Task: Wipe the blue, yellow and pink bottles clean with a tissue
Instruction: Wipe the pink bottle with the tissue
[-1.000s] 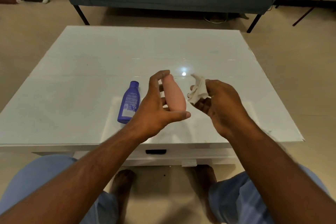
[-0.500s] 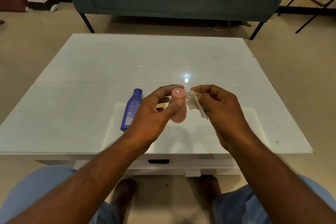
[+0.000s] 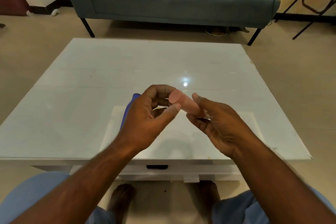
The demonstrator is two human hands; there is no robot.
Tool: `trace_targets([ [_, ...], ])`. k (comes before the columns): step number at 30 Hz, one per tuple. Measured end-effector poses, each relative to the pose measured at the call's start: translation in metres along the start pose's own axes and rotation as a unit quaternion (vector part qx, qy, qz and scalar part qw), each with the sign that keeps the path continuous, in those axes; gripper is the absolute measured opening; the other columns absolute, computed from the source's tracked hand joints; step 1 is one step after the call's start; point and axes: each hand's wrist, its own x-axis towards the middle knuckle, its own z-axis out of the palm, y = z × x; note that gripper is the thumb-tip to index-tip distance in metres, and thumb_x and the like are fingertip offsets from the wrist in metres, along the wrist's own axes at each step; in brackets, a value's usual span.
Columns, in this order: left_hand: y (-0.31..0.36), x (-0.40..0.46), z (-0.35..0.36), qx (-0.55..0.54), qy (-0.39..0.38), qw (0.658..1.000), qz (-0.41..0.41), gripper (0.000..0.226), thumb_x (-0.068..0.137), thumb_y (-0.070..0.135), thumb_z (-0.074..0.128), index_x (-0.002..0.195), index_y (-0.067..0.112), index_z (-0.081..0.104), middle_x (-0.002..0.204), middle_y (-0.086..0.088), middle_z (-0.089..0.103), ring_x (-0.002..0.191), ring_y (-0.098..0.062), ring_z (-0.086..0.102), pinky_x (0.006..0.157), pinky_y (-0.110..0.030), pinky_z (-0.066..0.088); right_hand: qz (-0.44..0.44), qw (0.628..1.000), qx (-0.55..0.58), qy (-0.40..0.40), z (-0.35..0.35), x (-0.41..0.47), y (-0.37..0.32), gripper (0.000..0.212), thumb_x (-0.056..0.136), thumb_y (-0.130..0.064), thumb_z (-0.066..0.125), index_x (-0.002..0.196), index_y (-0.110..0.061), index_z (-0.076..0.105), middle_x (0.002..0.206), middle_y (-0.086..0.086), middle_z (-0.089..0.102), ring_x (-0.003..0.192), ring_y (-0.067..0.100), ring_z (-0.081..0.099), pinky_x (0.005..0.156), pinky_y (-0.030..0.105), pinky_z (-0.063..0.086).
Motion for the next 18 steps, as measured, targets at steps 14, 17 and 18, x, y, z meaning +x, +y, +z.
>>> trace_targets([
  [14,-0.0062,-0.0009,0.0037,0.075,0.018,0.997,-0.033,0.033,0.102,0.035,0.05,0.107,0.013,0.075,0.085,0.005,0.076,0.08,-0.006,0.075,0.072,-0.011,0.055,-0.323,0.919,-0.218,0.063,0.0003,0.0007,0.0003,0.026,0.091,-0.015,0.08,0.099,-0.035,0.065,0.105,-0.015,0.07,0.1,-0.001,0.069,0.079,0.011,0.056],
  [17,-0.0057,-0.0001,0.0043,0.062,0.018,0.997,-0.042,0.041,0.1,0.042,0.043,0.103,0.014,0.073,0.083,0.005,0.075,0.082,-0.007,0.074,0.076,-0.013,0.057,-0.316,0.928,-0.189,0.062,0.0001,0.0018,0.0008,0.027,0.09,-0.014,0.081,0.098,-0.034,0.066,0.106,-0.014,0.072,0.101,0.003,0.071,0.081,0.014,0.058],
  [18,-0.005,0.0009,0.0034,0.048,0.016,0.998,-0.045,0.04,0.101,0.041,0.044,0.106,0.014,0.073,0.084,0.005,0.075,0.084,-0.009,0.074,0.079,-0.018,0.059,-0.312,0.931,-0.18,0.062,-0.0003,0.0021,0.0002,0.026,0.09,-0.014,0.081,0.099,-0.033,0.066,0.107,-0.013,0.073,0.101,0.005,0.071,0.082,0.015,0.058],
])
